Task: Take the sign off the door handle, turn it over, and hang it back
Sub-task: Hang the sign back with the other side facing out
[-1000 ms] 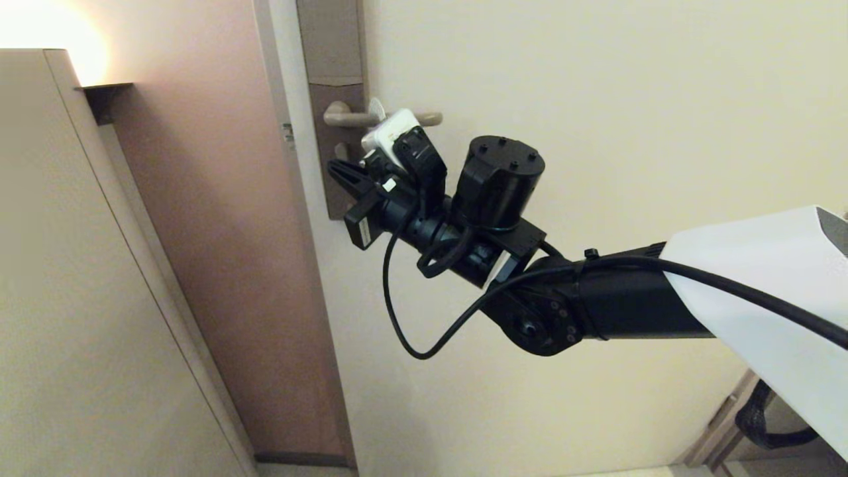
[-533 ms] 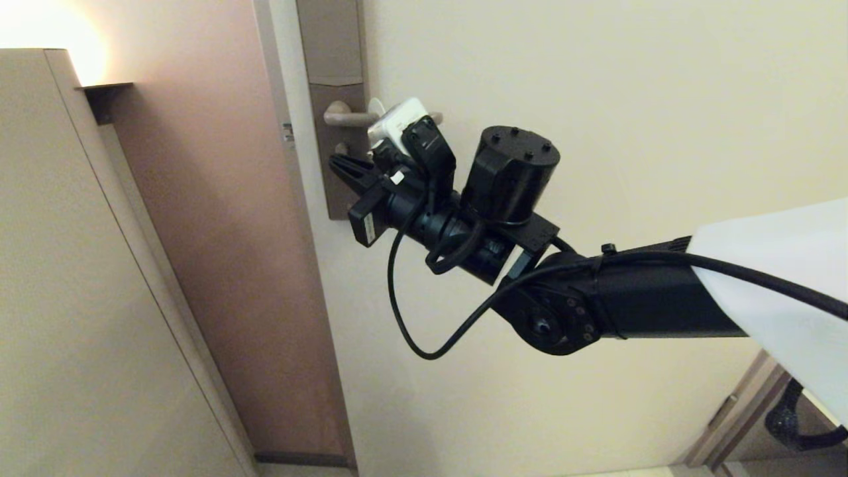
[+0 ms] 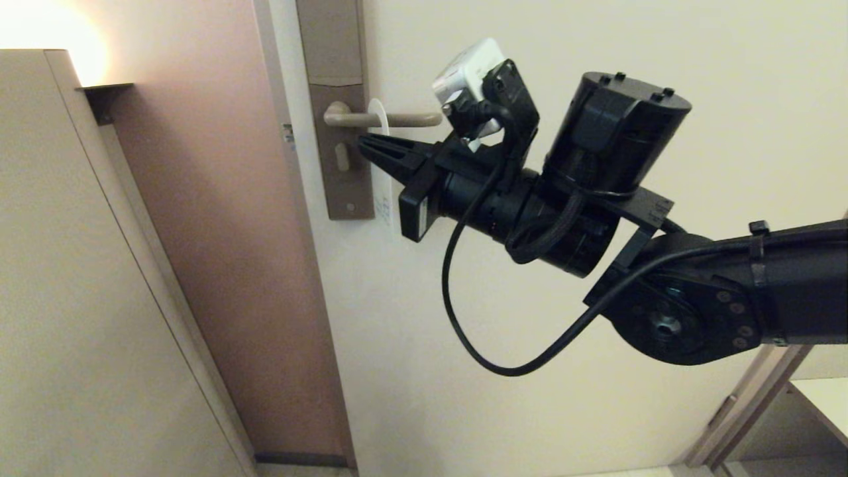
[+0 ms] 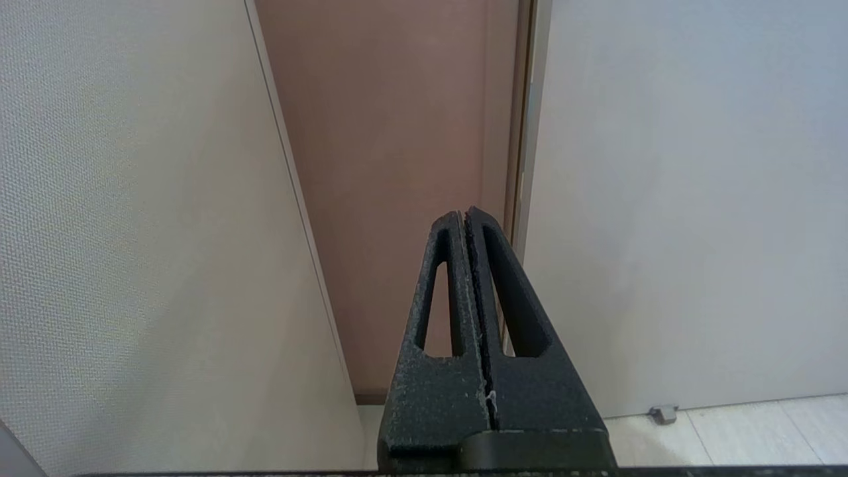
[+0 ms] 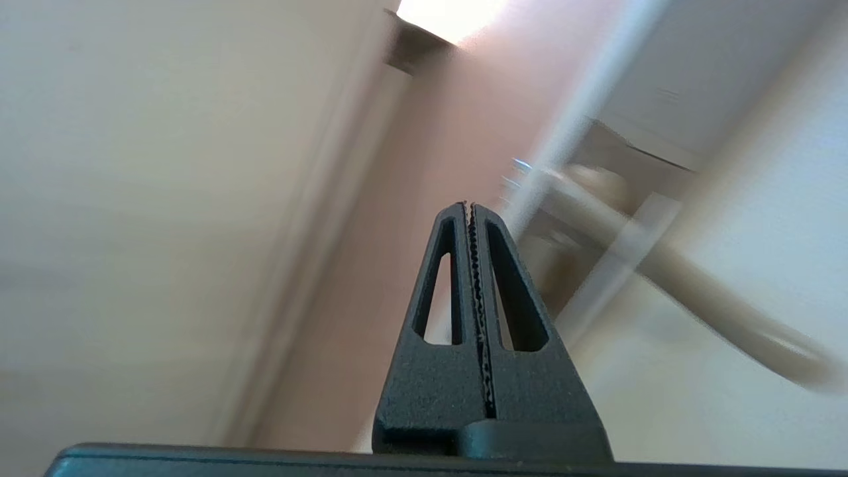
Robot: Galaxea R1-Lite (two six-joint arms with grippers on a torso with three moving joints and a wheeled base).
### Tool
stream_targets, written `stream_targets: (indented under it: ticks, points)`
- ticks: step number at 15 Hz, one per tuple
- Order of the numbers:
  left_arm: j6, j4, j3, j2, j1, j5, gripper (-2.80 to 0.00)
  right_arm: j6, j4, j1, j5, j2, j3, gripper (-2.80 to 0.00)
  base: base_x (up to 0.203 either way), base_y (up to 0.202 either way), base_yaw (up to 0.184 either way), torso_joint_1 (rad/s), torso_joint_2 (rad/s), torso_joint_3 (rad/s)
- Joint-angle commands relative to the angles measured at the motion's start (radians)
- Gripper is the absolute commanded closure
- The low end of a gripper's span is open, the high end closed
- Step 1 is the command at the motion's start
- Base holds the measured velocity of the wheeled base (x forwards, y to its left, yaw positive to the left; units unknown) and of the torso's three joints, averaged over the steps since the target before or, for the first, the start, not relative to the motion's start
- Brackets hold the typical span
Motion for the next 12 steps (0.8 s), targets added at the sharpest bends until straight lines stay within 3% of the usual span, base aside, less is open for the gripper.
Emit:
stream_targets:
  ticks: [1, 7, 12]
  points:
    - [0.0, 0.0, 0.0, 0.001, 0.001, 0.0, 0.0, -0.005, 0.01, -0.041, 0.002, -0.056, 0.036, 0.0, 0.0, 0.0, 0.0, 0.0, 0.0, 0.0]
    - [0.0, 0.0, 0.0, 0.001, 0.001, 0.0, 0.0, -0.025, 0.038, -0.129, -0.005, 0.053, 0.014, 0.0, 0.0, 0.0, 0.0, 0.0, 0.0, 0.0]
    - [0.0, 0.0, 0.0, 0.001, 0.0, 0.0, 0.0, -0.073, 0.034, -0.137, -0.005, 0.175, -0.065, 0.0, 0.0, 0.0, 0.0, 0.0, 0.0, 0.0]
